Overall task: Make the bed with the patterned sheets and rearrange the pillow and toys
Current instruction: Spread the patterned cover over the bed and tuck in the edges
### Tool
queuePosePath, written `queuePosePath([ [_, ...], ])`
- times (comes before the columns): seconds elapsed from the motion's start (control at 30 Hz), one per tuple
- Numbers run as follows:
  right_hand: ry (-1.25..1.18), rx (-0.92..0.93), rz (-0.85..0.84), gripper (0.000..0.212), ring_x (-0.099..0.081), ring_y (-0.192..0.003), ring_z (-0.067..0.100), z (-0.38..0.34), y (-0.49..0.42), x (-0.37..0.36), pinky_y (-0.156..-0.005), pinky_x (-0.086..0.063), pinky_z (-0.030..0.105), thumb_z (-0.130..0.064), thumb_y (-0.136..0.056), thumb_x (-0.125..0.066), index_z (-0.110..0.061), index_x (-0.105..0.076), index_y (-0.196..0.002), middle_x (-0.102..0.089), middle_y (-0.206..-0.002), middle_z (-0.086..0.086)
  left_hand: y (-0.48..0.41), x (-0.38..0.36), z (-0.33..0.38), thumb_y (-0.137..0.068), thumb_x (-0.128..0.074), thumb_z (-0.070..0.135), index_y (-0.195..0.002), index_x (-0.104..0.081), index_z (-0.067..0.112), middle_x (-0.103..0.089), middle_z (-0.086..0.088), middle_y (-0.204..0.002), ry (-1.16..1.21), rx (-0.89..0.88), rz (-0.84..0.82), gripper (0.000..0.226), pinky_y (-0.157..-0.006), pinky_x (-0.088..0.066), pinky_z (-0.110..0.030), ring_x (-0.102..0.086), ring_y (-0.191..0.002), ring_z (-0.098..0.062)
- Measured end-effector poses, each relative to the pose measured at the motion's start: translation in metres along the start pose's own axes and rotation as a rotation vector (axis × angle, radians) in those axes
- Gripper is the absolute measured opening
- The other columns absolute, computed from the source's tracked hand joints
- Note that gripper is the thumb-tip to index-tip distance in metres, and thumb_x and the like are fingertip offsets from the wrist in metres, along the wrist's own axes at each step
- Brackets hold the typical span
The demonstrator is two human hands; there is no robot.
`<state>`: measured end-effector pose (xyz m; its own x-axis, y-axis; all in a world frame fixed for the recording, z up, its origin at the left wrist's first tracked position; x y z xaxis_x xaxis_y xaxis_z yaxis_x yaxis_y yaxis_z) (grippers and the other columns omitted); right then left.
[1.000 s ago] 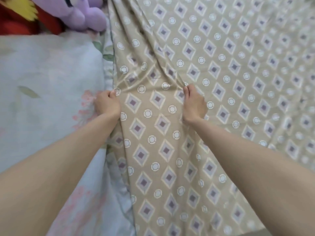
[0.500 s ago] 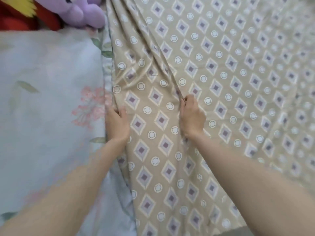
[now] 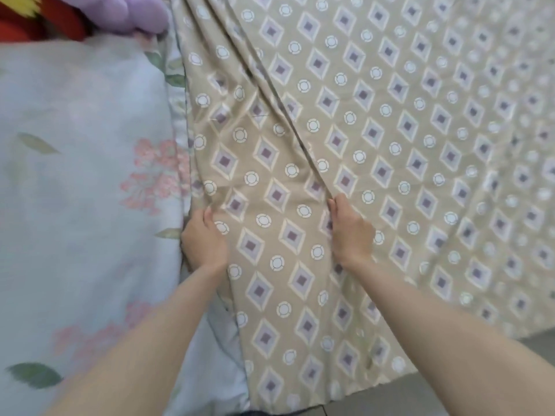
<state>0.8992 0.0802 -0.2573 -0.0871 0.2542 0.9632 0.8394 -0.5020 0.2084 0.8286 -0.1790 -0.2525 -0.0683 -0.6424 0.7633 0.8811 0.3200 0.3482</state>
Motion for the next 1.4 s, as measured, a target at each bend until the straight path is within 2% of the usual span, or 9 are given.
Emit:
queuePosePath([
  [0.2, -0.053, -0.090, -0.012, 0.031, -0.059, -0.079, 0.035, -0.002, 0.014, 0.000, -0.061, -0.041, 0.038, -0.037, -0.102, -0.026, -0.012, -0.045, -0.099, -0.061, -0.090, 0.007, 0.017, 0.001, 0.002, -0.099, -0.033, 0.044, -0.080, -0.049, 0.015, -0.060, -0.013, -0.098, -0.013, -0.007, -0.088, 0.038, -0.074, -0.035, -0.036, -0.055, -0.093, -0.034],
  [0.37, -0.091, -0.167, 0.009, 0.033, -0.060, -0.079, 0.035, 0.003, 0.041, 0.003, -0.061, -0.037, 0.038, -0.038, -0.102, -0.025, -0.012, -0.044, -0.099, -0.061, -0.094, 0.006, 0.050, 0.001, -0.018, -0.096, -0.030, 0.053, -0.099, -0.059, 0.006, -0.055, -0.011, -0.112, -0.199, 0.043, -0.195, 0.055, -0.083, -0.042, -0.041, -0.052, -0.105, -0.031],
  [0.63, 0.089, -0.175, -0.115, 0.045, -0.062, -0.076, 0.029, 0.028, 0.073, -0.003, -0.058, -0.040, 0.032, -0.048, -0.102, -0.022, -0.015, -0.053, -0.103, -0.066, -0.081, 0.007, 0.064, 0.008, -0.034, -0.102, -0.033, 0.029, -0.097, -0.061, -0.001, -0.059, -0.020, -0.104, -0.235, -0.141, -0.265, 0.041, -0.086, -0.037, -0.042, -0.052, -0.104, -0.035],
  [0.73, 0.046, -0.138, -0.081, 0.042, -0.062, -0.075, 0.030, 0.032, 0.071, 0.000, -0.056, -0.031, 0.030, -0.047, -0.101, -0.030, -0.016, -0.057, -0.100, -0.067, -0.081, 0.009, 0.061, 0.005, -0.033, -0.102, -0.032, 0.027, -0.103, -0.062, -0.005, -0.059, -0.023, -0.108, -0.236, -0.130, -0.250, 0.044, -0.093, -0.038, -0.045, -0.051, -0.107, -0.036],
  [0.9, -0.109, -0.274, -0.049, 0.036, -0.061, -0.084, 0.033, 0.034, 0.095, -0.003, -0.060, -0.038, 0.035, -0.045, -0.101, -0.033, -0.013, -0.051, -0.100, -0.063, -0.095, 0.009, 0.067, 0.009, -0.033, -0.102, -0.029, 0.031, -0.106, -0.059, -0.004, -0.058, -0.022, -0.112, -0.247, -0.193, -0.321, 0.047, -0.092, -0.037, -0.042, -0.051, -0.109, -0.036],
  [1.07, -0.217, -0.407, 0.010, 0.034, -0.057, -0.078, 0.030, 0.045, 0.148, 0.001, -0.061, -0.043, 0.038, -0.043, -0.101, -0.034, -0.011, -0.047, -0.097, -0.059, -0.089, 0.007, 0.093, 0.012, -0.042, -0.094, -0.044, 0.047, -0.077, -0.054, 0.008, -0.059, -0.007, -0.084, -0.272, -0.172, -0.576, 0.044, -0.073, -0.037, -0.034, -0.056, -0.090, -0.028],
  [1.17, -0.251, -0.476, 0.032, 0.027, -0.054, -0.085, 0.029, 0.046, 0.181, 0.004, -0.069, -0.040, 0.037, -0.035, -0.100, -0.039, -0.011, -0.049, -0.096, -0.060, -0.092, 0.007, 0.106, 0.015, -0.051, -0.086, -0.062, 0.035, -0.061, -0.054, 0.010, -0.062, -0.007, -0.066, -0.187, -0.086, -0.681, 0.037, -0.072, -0.050, -0.035, -0.063, -0.073, -0.026],
  [1.27, -0.290, -0.625, 0.039, 0.023, -0.053, -0.094, 0.029, 0.046, 0.209, 0.001, -0.085, -0.043, 0.043, -0.030, -0.100, -0.040, -0.011, -0.052, -0.097, -0.060, -0.097, 0.007, 0.110, 0.022, -0.066, -0.085, -0.067, 0.022, -0.059, -0.058, 0.011, -0.067, -0.003, -0.059, -0.145, 0.038, -0.756, 0.029, -0.082, -0.055, -0.033, -0.068, -0.057, -0.016],
  [1.4, -0.382, -0.814, 0.070, 0.019, -0.056, -0.097, 0.028, 0.051, 0.215, -0.002, -0.088, -0.044, 0.044, -0.027, -0.100, -0.041, -0.013, -0.054, -0.098, -0.063, -0.100, 0.005, 0.107, 0.025, -0.075, -0.085, -0.068, 0.021, -0.066, -0.056, 0.010, -0.063, 0.005, -0.049, -0.100, 0.118, -0.745, 0.026, -0.058, -0.049, -0.020, -0.062, -0.042, -0.003],
])
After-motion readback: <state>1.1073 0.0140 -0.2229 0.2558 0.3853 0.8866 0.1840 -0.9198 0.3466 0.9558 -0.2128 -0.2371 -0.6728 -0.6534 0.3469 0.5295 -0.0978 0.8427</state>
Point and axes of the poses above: each hand's wrist, its own y-axis away from the middle knuckle, its own x-axis out of the back of the hand, z = x × y, the point moved 4 cm from there along -y, towards the middle knuckle
